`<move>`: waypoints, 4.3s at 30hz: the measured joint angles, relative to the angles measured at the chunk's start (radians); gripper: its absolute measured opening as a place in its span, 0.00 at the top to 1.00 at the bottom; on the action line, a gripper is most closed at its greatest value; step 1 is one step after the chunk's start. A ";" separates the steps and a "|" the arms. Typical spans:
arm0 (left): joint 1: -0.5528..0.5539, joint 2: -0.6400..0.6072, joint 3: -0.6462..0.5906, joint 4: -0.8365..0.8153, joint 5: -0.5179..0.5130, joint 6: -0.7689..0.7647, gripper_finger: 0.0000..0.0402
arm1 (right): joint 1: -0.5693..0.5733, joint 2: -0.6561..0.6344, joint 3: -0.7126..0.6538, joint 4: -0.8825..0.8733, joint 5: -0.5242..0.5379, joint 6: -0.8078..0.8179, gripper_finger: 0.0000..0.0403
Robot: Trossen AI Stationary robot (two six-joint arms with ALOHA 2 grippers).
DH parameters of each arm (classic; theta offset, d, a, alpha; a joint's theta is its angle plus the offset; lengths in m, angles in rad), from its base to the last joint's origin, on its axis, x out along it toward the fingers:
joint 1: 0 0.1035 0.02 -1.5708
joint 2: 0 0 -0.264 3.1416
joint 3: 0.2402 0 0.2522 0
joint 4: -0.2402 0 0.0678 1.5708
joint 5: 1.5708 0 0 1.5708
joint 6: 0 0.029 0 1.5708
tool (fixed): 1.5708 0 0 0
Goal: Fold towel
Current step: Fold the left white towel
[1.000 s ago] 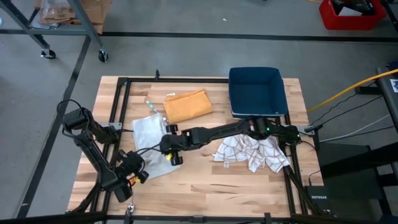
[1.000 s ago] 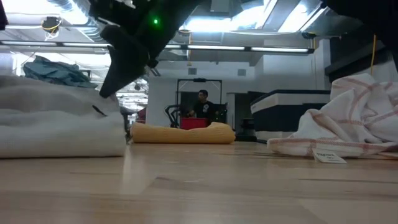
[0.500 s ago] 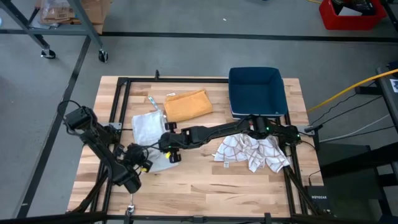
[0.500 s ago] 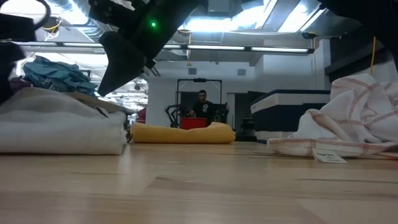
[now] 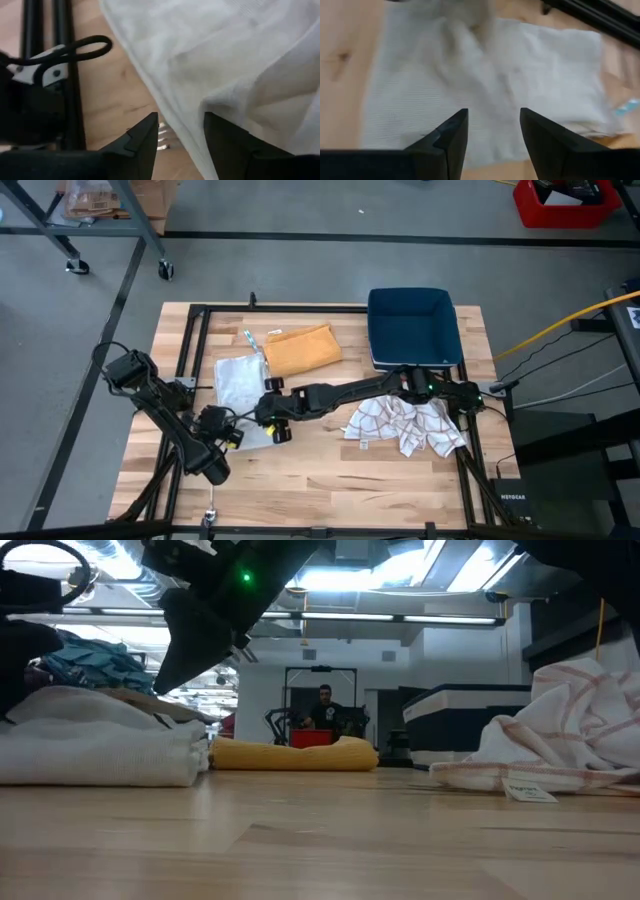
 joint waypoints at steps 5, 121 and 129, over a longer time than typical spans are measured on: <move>-0.014 -0.009 0.014 -0.094 0.005 -0.075 0.67 | 0.024 0.000 0.000 -0.001 -0.134 0.000 0.55; -0.043 -0.023 -0.086 0.512 0.088 0.876 0.60 | 0.115 0.123 0.000 -0.087 0.020 0.034 0.66; -0.043 -0.021 -0.017 0.527 0.105 0.809 0.96 | 0.175 0.118 0.013 -0.151 0.028 0.038 0.96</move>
